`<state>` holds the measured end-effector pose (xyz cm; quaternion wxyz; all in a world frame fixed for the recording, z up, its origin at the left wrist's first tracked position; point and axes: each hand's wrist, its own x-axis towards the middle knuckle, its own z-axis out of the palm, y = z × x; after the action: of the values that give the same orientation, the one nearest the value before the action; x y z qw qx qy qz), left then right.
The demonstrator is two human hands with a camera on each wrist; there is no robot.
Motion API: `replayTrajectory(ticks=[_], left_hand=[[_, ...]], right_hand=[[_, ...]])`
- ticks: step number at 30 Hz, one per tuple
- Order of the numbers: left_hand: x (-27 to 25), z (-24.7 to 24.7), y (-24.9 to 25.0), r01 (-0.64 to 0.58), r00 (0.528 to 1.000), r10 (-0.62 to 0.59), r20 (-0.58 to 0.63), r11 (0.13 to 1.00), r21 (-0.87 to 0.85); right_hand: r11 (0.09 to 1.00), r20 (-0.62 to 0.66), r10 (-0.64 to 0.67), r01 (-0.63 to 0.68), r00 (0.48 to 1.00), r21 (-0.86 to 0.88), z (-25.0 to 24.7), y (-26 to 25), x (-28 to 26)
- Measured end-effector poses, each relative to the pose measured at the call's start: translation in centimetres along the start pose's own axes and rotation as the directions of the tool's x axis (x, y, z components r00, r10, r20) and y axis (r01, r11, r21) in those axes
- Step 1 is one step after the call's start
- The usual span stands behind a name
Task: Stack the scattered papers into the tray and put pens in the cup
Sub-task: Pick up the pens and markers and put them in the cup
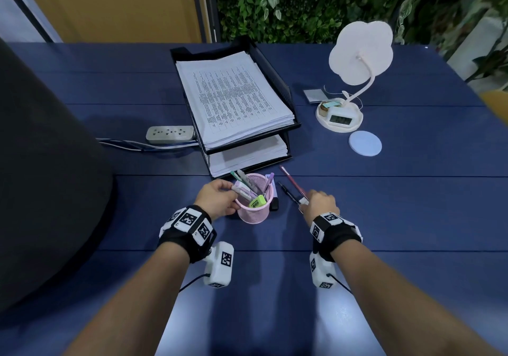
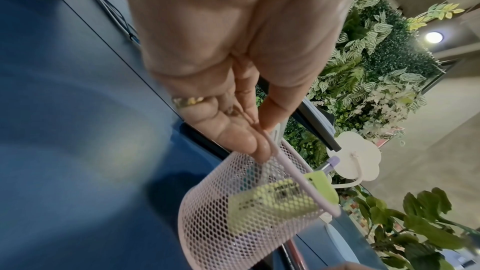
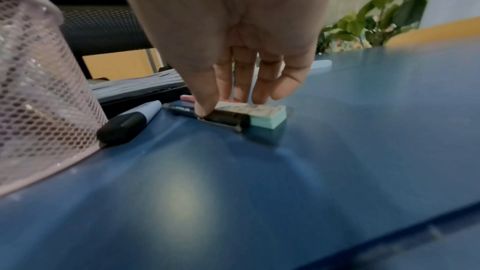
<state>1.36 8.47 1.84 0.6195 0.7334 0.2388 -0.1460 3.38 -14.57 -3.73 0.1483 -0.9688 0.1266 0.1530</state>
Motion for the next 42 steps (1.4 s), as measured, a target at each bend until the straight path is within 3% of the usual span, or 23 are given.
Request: replayTrajectory(ticks=[5,10,14,20,23,25,28,32,35,36,38,42], left_hand=[[0.2,0.0,0.0,0.005,1.000,-0.005,0.015,1.000,-0.005],[0.3,-0.1,0.1,0.008,1.000,-0.008,0.025,1.000,0.000],[0.2,0.0,0.2,0.009,1.000,-0.009,0.026,1.000,0.003],[0.2,0.0,0.1,0.017,1.000,-0.017,0.017,1.000,-0.005],[0.2,0.1,0.0,0.020,1.000,-0.020,0.011,1.000,-0.019],[0.1,0.1,0.0,0.018,1.000,-0.018,0.009,0.999,-0.029],[-0.1,0.3,0.0,0.008,1.000,-0.008,0.009,0.999,-0.044],[-0.2,0.5,0.0,0.003,1.000,-0.003,0.001,0.998,-0.067],[-0.3,0.6,0.0,-0.002,1.000,0.002,-0.003,0.998,-0.061],[-0.3,0.6,0.0,-0.003,1.000,0.002,-0.004,0.998,-0.063],[-0.4,0.6,0.1,-0.004,1.000,0.003,-0.003,0.998,-0.069],[-0.5,0.5,0.1,-0.002,1.000,0.002,0.000,0.997,-0.071]], right_hand=[[0.984,0.044,0.043,-0.050,0.998,0.173,-0.4,-0.5,0.4],[0.993,0.223,0.042,-0.066,0.974,0.102,-1.4,-1.2,0.1],[0.985,0.149,0.048,-0.071,0.988,0.154,-1.0,-1.9,0.0],[1.000,0.136,-0.018,0.015,0.991,0.020,-0.5,-2.3,0.5],[0.986,0.076,-0.009,-0.004,0.997,0.167,-0.4,-2.2,0.4],[0.918,-0.037,0.008,0.007,0.999,0.396,-0.9,-2.2,0.1],[0.711,-0.219,0.043,0.124,0.975,0.692,-2.5,-2.7,-0.9],[0.462,-0.393,0.022,0.339,0.919,0.819,-5.0,-4.5,-2.0],[0.376,-0.387,-0.111,0.400,0.915,0.836,-5.6,-5.8,-2.5],[0.392,-0.361,-0.174,0.401,0.916,0.828,-5.5,-6.0,-2.8],[0.521,-0.303,-0.282,0.411,0.910,0.748,-5.0,-6.3,-3.1],[0.790,-0.185,-0.410,0.449,0.893,0.418,-3.7,-6.2,-2.9]])
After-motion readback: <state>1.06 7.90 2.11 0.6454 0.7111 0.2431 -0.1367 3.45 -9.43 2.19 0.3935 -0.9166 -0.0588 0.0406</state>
